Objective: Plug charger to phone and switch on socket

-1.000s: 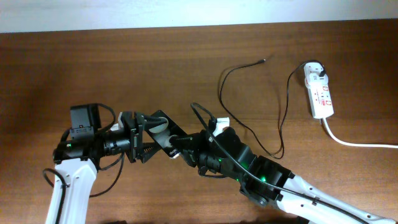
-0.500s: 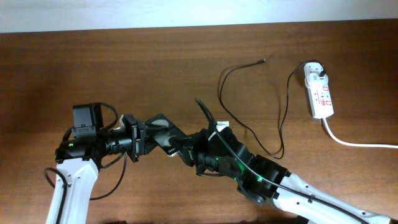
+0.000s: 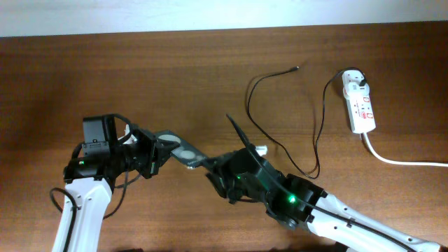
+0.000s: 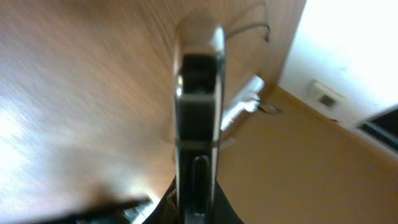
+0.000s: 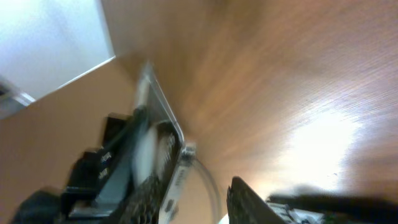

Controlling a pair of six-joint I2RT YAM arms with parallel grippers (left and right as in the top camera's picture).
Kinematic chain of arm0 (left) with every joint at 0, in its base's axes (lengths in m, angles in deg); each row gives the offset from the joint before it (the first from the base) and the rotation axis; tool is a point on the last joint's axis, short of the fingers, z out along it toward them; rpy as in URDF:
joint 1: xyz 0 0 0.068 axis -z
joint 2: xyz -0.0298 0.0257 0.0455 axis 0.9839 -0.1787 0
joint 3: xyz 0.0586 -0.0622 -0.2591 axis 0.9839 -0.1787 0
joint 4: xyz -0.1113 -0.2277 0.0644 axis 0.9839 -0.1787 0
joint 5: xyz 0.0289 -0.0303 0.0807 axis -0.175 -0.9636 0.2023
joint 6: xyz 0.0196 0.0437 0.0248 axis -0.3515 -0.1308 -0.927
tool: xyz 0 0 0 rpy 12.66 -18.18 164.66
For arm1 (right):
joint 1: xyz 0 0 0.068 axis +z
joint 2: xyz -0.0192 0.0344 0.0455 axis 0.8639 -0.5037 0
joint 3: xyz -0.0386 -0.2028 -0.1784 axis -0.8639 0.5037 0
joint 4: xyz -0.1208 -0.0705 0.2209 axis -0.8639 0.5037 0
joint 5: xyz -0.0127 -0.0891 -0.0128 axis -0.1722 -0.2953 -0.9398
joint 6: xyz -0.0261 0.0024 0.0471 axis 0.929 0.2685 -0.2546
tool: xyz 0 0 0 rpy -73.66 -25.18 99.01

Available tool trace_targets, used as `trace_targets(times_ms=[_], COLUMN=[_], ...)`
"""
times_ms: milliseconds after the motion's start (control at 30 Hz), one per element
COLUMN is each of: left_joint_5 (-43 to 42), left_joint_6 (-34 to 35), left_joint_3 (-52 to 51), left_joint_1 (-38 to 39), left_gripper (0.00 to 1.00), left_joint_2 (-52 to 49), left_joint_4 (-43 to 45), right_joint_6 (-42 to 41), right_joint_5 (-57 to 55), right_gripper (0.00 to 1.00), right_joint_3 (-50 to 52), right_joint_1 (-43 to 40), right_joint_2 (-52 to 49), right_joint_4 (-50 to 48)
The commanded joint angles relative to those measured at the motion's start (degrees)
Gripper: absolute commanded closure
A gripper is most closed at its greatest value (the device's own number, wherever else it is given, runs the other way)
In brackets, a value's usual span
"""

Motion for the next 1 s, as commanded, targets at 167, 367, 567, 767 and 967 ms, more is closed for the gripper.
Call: trace_targets(times_ms=[167, 367, 567, 767, 967], left_joint_5=[14.5, 19.0, 19.4, 19.4, 19.3], left_joint_6=[-24.3, -24.9, -24.9, -24.9, -24.9], left_joint_3=[0.2, 0.2, 0.2, 0.2, 0.2], left_joint_1=[-0.2, -0.2, -0.2, -0.2, -0.2], left_gripper=[1.0, 1.0, 1.0, 1.0, 1.0], left_joint_2=[0.1, 0.1, 0.1, 0.1, 0.1], left_joint_4=[-12.8, -16.1, -15.5, -14.1, -14.2], right_joint_6=[31.8, 52.9, 64.4, 69.4, 67.7], right_joint_5=[-25.0, -28.6, -18.6, -14.7, -14.1], right_gripper=[0.4, 0.27, 0.27, 0.27, 0.27], right_joint_3=[0.4, -2.4, -11.8, -31.3, -52.5], right_joint_1=[0.4, -5.0, -26.5, -36.2, -39.3], right_joint_2=[-0.4, -0.3, -2.0, -21.2, -45.9], right_joint_4=[18.5, 18.9, 21.0, 27.5, 29.4])
